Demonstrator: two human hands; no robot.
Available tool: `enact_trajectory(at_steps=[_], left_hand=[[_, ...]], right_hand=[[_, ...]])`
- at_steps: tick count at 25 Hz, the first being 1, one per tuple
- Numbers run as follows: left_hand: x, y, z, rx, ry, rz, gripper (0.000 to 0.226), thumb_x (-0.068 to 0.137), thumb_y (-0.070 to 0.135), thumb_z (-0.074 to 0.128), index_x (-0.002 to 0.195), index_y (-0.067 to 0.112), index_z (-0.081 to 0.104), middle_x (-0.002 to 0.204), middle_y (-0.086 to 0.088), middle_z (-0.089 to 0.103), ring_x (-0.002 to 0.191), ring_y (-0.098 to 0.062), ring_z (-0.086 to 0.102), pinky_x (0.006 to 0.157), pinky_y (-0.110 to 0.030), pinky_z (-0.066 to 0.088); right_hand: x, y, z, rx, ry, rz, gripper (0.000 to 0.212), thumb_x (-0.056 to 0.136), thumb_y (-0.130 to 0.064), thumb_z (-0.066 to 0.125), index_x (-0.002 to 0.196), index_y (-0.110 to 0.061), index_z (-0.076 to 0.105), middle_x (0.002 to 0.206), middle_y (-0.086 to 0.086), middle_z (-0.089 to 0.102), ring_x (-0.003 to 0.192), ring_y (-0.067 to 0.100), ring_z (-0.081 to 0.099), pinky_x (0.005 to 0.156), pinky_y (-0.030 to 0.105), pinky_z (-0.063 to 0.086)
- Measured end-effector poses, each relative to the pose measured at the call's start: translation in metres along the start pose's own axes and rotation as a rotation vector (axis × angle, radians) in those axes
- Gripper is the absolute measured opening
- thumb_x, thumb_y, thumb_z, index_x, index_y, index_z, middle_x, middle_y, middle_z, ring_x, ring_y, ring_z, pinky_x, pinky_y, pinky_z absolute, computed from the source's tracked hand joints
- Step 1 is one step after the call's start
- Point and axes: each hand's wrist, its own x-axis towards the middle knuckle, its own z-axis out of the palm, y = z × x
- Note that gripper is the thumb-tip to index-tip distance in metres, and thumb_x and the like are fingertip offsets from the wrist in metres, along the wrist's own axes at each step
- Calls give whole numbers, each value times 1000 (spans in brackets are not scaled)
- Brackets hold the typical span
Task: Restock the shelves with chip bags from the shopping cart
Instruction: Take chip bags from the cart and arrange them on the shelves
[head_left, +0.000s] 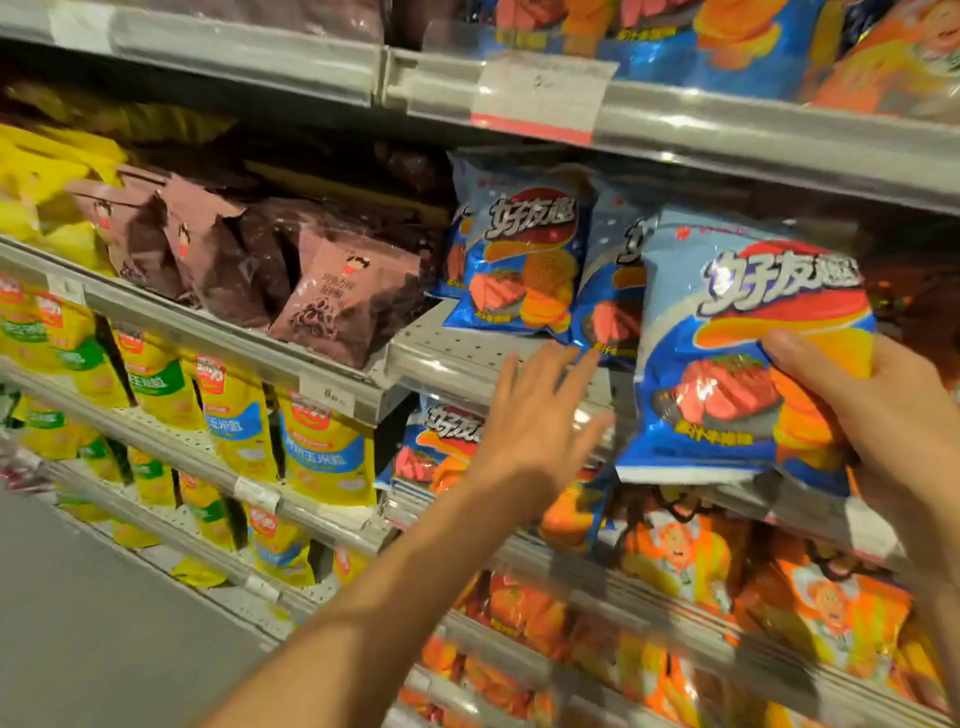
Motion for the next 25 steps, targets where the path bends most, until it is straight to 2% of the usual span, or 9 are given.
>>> enact_trajectory(at_steps=[3,5,8,10,12,16,19,22,25], left_hand=[[0,-45,-25,18,-59,39,50,104,32,52,147,7,48,143,-12,50,138,-31,41,123,-43,13],[-2,-59,-31,22,-103,106,47,104,31,52,144,7,51,136,-11,55,131,-31,46,123,-41,16],[-4,-64,-29,14,-85,156,41,99,24,60,133,2,59,123,-15,61,119,-36,55,117,-48,29],[-2,-66,-26,-1,-31,175,34,96,21,66,122,-1,65,113,-17,65,108,-39,59,106,-51,40],[-1,-67,-27,-14,-14,174,35,96,25,66,122,2,65,112,-13,66,107,-36,59,103,-47,41],[-2,-65,-26,-82,-4,101,40,99,32,61,131,8,59,112,-8,63,110,-29,56,107,-42,37],[0,-60,-23,-56,-3,71,49,102,42,53,141,13,52,120,-5,61,116,-28,53,110,-40,32],[7,-49,-22,-110,-26,32,62,103,51,43,156,22,31,145,-3,45,134,-23,40,117,-42,25],[23,-29,-18,-198,-17,153,66,103,51,44,161,29,19,166,0,13,154,-20,9,124,-45,19]], right_hand=[[9,4,37,0,80,10,34,84,-45,75,107,-19,71,69,-10,74,49,6,64,41,23,48],[18,6,56,8,137,-5,29,88,-38,74,111,-20,70,84,-3,78,62,15,69,47,28,51],[34,5,81,43,206,-19,34,90,-33,75,117,-13,67,100,13,76,78,34,71,62,45,55],[44,3,92,-2,236,-28,36,89,-36,75,116,-14,66,103,14,76,80,34,71,61,39,55],[51,1,98,-57,268,-36,36,88,-38,76,116,-17,65,106,10,76,86,27,73,61,32,54],[46,7,95,-144,332,0,38,88,-37,76,118,-19,61,108,3,73,100,28,72,85,47,59],[38,10,87,-264,227,47,44,86,-37,78,122,-19,59,110,1,73,101,25,71,85,48,60],[34,3,77,-276,151,82,57,81,-37,82,127,-21,52,121,3,68,105,18,69,82,35,61],[31,-4,73,-521,345,-171,72,87,-43,76,142,-13,41,136,7,47,116,8,46,97,25,42]])
